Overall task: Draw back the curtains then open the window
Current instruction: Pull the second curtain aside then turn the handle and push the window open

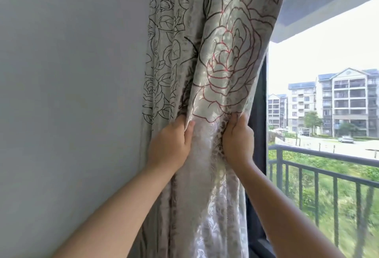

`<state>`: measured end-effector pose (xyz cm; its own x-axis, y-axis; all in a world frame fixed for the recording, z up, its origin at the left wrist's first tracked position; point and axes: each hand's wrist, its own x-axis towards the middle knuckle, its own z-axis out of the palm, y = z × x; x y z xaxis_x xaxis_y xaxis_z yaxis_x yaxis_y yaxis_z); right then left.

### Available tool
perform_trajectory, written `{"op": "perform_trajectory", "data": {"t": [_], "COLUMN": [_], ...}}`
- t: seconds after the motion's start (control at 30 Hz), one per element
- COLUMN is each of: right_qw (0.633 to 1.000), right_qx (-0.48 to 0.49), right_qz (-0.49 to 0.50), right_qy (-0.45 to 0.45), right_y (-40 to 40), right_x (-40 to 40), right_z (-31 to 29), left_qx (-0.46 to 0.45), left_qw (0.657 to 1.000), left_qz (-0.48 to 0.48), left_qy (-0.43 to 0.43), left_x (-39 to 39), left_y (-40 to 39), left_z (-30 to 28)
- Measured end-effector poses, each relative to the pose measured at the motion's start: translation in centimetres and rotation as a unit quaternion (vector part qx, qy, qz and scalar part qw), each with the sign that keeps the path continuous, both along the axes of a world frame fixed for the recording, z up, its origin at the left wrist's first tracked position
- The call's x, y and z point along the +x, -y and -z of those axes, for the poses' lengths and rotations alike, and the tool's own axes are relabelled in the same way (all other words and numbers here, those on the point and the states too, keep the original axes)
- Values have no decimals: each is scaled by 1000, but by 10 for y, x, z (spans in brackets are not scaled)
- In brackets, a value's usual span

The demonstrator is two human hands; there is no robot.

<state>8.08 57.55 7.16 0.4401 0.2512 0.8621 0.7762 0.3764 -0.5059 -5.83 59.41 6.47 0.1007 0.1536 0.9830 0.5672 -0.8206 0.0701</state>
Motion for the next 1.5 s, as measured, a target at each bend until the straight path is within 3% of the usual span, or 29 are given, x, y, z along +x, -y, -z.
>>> {"op": "perform_trajectory", "data": {"t": [0.53, 1.03, 1.5], "right_qw": [997, 996, 1000], "right_qx": [26, 75, 24], "right_qz": [-76, -38, 9], "right_qy": [-16, -2, 4], "right_y": [-248, -445, -595], "right_x": [-29, -58, -92], "right_z": [-6, -11, 5], "left_qx": [17, 6, -31], "left_qw": [999, 1000, 999], "left_qz": [-30, 11, -8], "left_qy": [15, 19, -17], "left_x": [-32, -61, -92], "left_y": [-238, -429, -585], "left_z": [-13, -20, -6]}}
